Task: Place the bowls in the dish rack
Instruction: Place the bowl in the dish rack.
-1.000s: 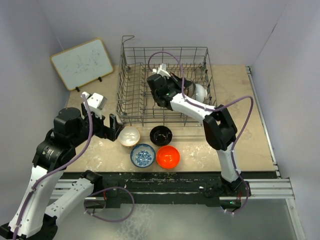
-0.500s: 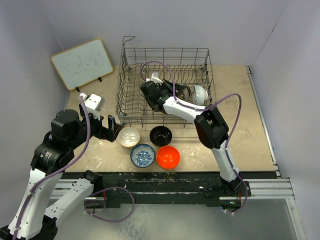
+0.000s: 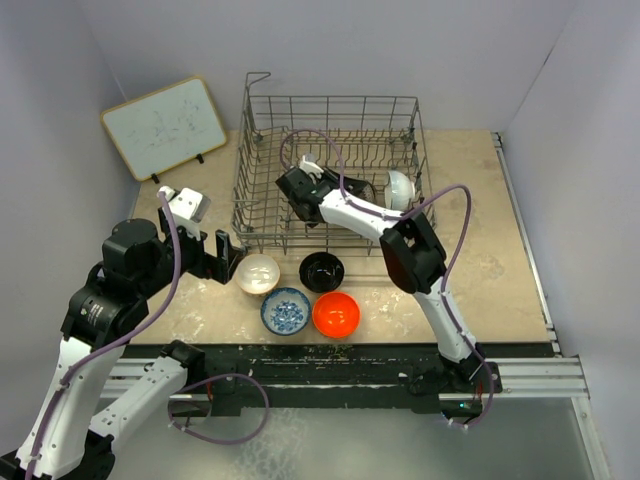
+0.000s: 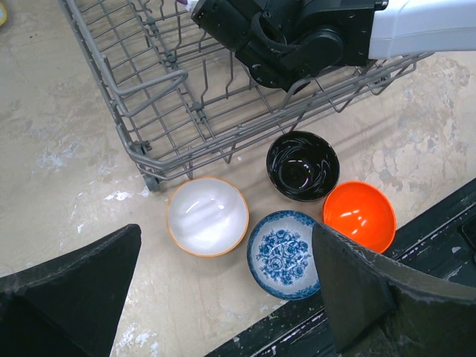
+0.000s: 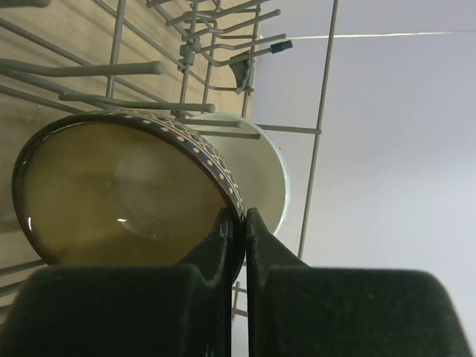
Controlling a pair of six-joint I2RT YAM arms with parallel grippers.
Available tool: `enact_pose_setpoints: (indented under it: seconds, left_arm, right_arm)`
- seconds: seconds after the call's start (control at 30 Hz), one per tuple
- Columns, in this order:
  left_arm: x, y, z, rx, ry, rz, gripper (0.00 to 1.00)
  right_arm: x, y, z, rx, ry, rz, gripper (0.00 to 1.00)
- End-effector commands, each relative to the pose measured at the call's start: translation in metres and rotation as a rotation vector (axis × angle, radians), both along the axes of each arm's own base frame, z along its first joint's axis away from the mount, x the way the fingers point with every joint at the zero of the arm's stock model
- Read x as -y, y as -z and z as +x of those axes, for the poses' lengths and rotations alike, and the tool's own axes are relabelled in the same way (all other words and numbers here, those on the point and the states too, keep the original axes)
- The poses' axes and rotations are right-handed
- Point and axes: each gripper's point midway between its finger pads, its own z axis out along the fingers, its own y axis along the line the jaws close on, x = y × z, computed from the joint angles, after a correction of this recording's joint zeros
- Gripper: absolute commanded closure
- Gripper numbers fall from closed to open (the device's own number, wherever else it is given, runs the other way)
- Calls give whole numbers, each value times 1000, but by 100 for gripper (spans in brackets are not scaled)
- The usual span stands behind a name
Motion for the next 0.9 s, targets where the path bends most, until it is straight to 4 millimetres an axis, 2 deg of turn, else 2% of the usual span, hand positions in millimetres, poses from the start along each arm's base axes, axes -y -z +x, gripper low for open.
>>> enact_pose_setpoints:
  seconds: [0.0, 0.2, 0.33, 0.53, 0.73, 0.87]
  left_arm:
    - [-1, -3, 4, 23, -3, 9, 1]
    - [-2, -4, 4, 29, -7, 7, 1]
    - [0, -8, 3, 39, 0, -1, 1]
    - [-2, -13, 0, 60, 10, 4, 1]
    - [-3, -11, -3, 64, 20, 18, 1]
    - [-3, -11, -4, 68, 27, 17, 1]
  right_arm:
    - [3, -47, 0, 110, 39, 30, 100]
    - [-1, -80, 5, 178, 37, 42, 100]
    - [3, -107, 3, 204, 73, -38, 100]
    - [20, -149, -22, 245, 149, -44, 100]
    - [18, -153, -22, 245, 154, -41, 100]
    - [16, -142, -19, 222, 150, -69, 100]
